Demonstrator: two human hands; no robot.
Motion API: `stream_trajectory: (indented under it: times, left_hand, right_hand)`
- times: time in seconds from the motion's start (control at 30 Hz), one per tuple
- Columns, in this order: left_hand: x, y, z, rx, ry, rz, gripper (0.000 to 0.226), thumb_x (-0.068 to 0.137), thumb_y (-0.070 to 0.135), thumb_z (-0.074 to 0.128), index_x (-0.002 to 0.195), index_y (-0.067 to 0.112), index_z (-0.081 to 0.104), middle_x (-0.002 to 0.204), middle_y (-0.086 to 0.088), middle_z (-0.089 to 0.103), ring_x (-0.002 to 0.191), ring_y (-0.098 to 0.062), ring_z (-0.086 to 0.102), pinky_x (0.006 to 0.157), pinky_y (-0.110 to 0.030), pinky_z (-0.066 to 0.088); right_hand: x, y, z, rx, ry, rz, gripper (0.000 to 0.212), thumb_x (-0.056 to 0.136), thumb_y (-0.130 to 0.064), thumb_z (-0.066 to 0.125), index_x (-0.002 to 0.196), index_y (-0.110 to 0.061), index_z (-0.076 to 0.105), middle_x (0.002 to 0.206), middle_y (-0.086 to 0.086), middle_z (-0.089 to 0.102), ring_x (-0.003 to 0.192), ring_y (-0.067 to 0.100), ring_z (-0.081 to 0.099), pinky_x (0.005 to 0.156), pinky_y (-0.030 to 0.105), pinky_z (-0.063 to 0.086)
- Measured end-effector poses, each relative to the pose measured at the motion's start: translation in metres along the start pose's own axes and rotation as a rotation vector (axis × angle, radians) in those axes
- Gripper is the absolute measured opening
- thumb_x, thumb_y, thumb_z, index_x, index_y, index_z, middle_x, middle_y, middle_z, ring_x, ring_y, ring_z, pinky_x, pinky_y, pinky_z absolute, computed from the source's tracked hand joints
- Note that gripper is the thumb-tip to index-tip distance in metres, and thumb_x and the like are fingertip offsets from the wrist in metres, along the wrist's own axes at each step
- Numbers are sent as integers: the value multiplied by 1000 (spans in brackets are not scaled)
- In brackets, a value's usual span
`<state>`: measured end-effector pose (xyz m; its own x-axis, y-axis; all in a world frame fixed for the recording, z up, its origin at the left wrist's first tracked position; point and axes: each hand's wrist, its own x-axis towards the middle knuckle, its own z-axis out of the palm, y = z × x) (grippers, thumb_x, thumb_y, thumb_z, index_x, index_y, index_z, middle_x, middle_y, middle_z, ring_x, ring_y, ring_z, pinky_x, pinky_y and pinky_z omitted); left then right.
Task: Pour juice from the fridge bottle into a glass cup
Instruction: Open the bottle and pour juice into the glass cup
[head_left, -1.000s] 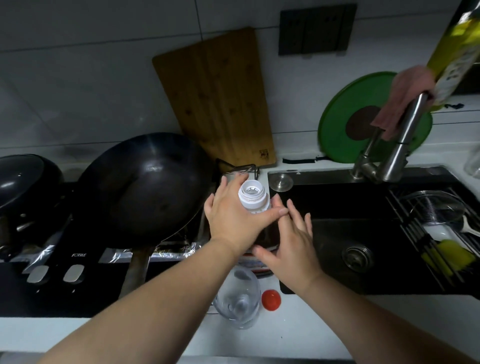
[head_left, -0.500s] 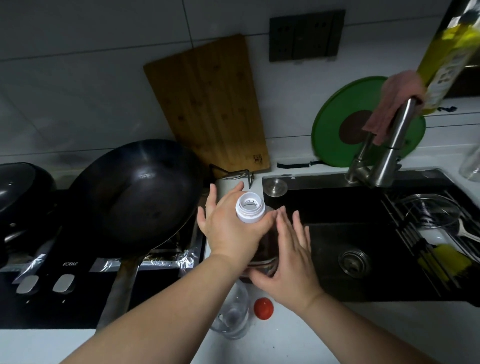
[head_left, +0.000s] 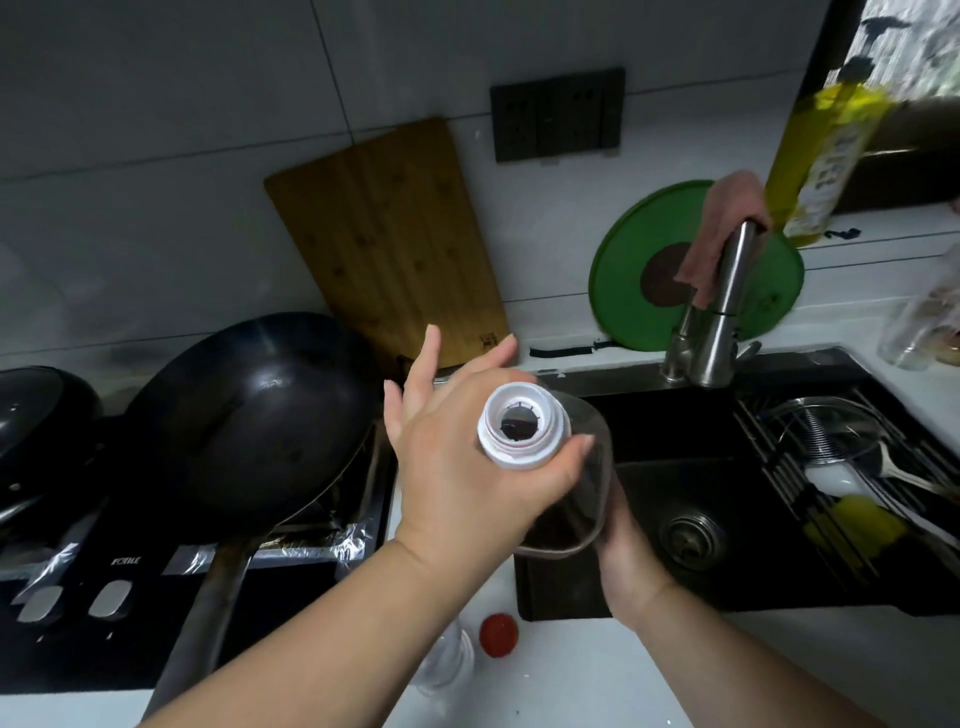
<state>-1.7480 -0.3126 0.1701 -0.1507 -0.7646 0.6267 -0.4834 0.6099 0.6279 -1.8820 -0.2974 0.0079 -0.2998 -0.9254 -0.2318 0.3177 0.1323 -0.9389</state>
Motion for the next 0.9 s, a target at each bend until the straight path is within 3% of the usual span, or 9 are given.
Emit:
stream_trajectory:
  times: [0.07, 0.2, 0.27, 0.37, 0.5, 0.6, 0.7, 0.8, 0.9]
  left_hand:
    - [0, 9, -2, -21, 22, 8, 25, 63, 58, 70, 79, 50, 52, 111, 12, 68, 135, -27, 42, 112, -63, 16]
    - [-7, 19, -2, -22, 79, -59, 25, 62, 59, 70, 77, 51, 52, 115, 8, 67, 137, -25, 39, 113, -62, 17]
    - [-12, 20, 0, -20, 88, -122, 26, 59, 63, 69, 78, 55, 54, 125, 16, 61, 143, -20, 28, 113, -62, 16]
    - [-20, 21, -1, 13, 65, -267, 36, 53, 76, 64, 85, 65, 50, 132, 38, 35, 145, -14, 15, 113, -63, 14]
    - [-33, 20, -2, 8, 42, -450, 48, 49, 80, 64, 89, 59, 48, 139, 19, 46, 144, -22, 23, 115, -60, 14]
    - [-45, 11, -1, -73, 79, -516, 54, 48, 90, 56, 97, 68, 43, 118, 13, 60, 128, -31, 45, 106, -61, 34]
    - [-52, 6, -1, -129, 103, -586, 57, 49, 89, 59, 99, 66, 42, 110, 13, 61, 117, -25, 53, 101, -56, 41]
    - [-58, 6, -5, -197, 148, -652, 60, 52, 77, 66, 102, 49, 50, 101, 13, 61, 101, -18, 58, 96, -51, 47]
    - [-68, 2, -10, -277, 208, -702, 58, 51, 69, 74, 94, 35, 54, 92, 11, 62, 93, -19, 59, 94, -53, 47]
  right_hand:
    - [-2, -7, -3, 48, -38, -11, 82, 70, -84, 53, 140, -43, 45, 144, -7, 51, 135, 18, 45, 113, 51, 32]
    - [-7, -23, -15, 42, -55, -27, 88, 64, -90, 53, 137, -42, 49, 141, -6, 54, 133, 19, 46, 112, 52, 33]
    - [-9, -28, -22, 6, -60, -37, 83, 67, -89, 51, 137, -44, 49, 141, -6, 54, 133, 19, 46, 112, 53, 34]
    - [-16, -36, -32, -51, -48, -49, 88, 58, -92, 55, 135, -49, 48, 140, -7, 53, 131, 18, 47, 109, 49, 38]
    - [-24, -51, -41, -118, -35, -53, 82, 62, -76, 57, 137, -45, 46, 142, -5, 50, 130, 19, 46, 103, 39, 38]
    - [-34, -60, -45, -179, -22, -61, 89, 58, -70, 59, 140, -40, 44, 141, -3, 51, 124, 19, 49, 98, 37, 40]
    - [-46, -67, -45, -231, -21, -73, 87, 64, -63, 59, 145, -37, 39, 143, -1, 49, 119, 19, 50, 91, 33, 39]
    - [-57, -70, -42, -269, 6, -88, 76, 77, -55, 62, 146, -35, 37, 143, -1, 48, 124, 21, 49, 91, 33, 40]
    - [-70, -70, -38, -295, 48, -93, 85, 66, -57, 68, 143, -35, 41, 138, -1, 53, 121, 21, 54, 94, 35, 47]
